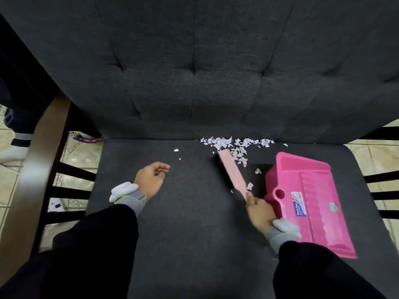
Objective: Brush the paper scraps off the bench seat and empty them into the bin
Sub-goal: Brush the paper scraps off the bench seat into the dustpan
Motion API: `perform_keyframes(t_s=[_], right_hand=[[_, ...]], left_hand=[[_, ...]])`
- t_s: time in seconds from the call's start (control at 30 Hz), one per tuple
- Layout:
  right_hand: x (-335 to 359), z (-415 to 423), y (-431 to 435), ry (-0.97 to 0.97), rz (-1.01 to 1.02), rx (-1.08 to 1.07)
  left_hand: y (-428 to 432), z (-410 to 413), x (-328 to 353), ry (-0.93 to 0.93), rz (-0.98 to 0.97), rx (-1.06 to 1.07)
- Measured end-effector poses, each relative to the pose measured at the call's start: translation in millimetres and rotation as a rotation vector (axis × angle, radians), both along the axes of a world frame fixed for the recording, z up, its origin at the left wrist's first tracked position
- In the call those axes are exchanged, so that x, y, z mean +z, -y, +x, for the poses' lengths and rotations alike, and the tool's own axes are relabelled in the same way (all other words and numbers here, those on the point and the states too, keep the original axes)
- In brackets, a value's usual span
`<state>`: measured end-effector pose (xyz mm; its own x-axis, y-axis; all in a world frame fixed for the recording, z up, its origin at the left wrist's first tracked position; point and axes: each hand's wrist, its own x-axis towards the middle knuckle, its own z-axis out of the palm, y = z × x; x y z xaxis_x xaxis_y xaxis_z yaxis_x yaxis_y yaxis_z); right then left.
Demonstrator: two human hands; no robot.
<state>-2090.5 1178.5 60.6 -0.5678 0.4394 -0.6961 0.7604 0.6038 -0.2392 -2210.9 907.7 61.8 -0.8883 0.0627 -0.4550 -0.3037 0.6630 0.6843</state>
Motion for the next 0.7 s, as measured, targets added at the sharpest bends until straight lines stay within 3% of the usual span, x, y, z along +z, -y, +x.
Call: perform_keyframes(t_s=[0.17,0.47,0.7], right_hand=[[-12,17,41,0.044,-0.041,0.217],[-15,26,13,-0.03,-0.013,-0.217],[5,-55,108,-0.08,-0.229,0.068]], left_hand=[[-14,4,-3,0.004,-0.024,-0.011],[-4,1,-8,0.018,-0.009,-0.004],[30,-4,-6,-0.005,-0.01,0.04]])
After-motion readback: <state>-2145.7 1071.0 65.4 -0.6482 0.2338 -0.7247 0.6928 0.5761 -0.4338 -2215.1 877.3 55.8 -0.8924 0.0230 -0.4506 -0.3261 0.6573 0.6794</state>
